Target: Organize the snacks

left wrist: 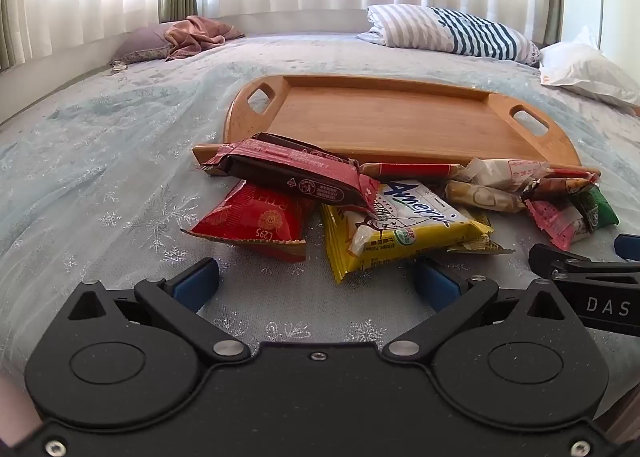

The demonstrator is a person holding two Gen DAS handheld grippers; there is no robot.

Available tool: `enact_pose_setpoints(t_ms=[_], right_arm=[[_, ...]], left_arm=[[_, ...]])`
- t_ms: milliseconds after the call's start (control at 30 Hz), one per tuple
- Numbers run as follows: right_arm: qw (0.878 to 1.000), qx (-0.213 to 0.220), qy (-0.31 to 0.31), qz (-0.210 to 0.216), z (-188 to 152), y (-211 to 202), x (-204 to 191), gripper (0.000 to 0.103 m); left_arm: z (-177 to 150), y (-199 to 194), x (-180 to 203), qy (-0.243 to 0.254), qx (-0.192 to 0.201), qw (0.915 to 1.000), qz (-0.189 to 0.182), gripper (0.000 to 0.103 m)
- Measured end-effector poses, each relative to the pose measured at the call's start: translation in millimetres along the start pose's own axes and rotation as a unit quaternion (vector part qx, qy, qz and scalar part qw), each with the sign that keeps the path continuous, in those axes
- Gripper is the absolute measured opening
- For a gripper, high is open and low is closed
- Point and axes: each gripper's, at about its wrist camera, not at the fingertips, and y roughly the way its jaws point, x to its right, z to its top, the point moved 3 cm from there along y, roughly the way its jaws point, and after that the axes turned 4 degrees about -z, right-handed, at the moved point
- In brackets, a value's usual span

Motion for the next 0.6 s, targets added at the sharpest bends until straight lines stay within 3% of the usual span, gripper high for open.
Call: enact_pose_setpoints(t_ms=[600], right_arm=[[1.0, -0.004, 0.004, 0.001, 1.2, 1.4, 0.7, 0.103]], left_arm=[[-0.8, -1.6, 1.0, -0.001, 0.006, 1.0, -0.002, 0.103]])
